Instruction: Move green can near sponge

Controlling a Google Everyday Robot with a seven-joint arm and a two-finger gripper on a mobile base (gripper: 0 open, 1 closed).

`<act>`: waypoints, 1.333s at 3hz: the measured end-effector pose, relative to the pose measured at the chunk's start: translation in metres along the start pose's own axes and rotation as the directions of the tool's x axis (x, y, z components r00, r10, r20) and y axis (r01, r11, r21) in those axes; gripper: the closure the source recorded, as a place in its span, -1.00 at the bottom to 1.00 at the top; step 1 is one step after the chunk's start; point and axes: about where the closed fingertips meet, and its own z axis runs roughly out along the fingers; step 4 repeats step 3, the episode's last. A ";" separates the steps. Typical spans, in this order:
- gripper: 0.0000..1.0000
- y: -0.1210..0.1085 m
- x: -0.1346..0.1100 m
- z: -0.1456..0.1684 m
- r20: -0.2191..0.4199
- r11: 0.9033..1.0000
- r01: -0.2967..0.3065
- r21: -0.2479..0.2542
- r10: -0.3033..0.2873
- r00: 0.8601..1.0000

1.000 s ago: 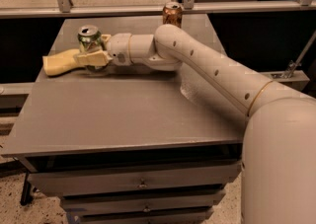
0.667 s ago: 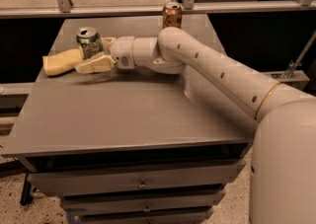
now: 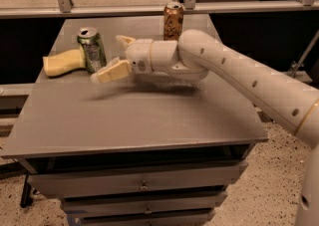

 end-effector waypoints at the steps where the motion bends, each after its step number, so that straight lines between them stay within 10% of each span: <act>1: -1.00 0.018 -0.012 -0.055 -0.011 0.997 0.049 0.051 -0.049 0.999; 3: -1.00 0.035 -0.020 -0.148 -0.017 0.974 0.094 0.204 -0.092 0.996; 4: -1.00 0.035 -0.020 -0.148 -0.017 0.974 0.094 0.204 -0.092 0.996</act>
Offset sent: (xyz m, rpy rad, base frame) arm -0.1051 -0.2185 0.0616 -0.0167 -0.1887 -0.3511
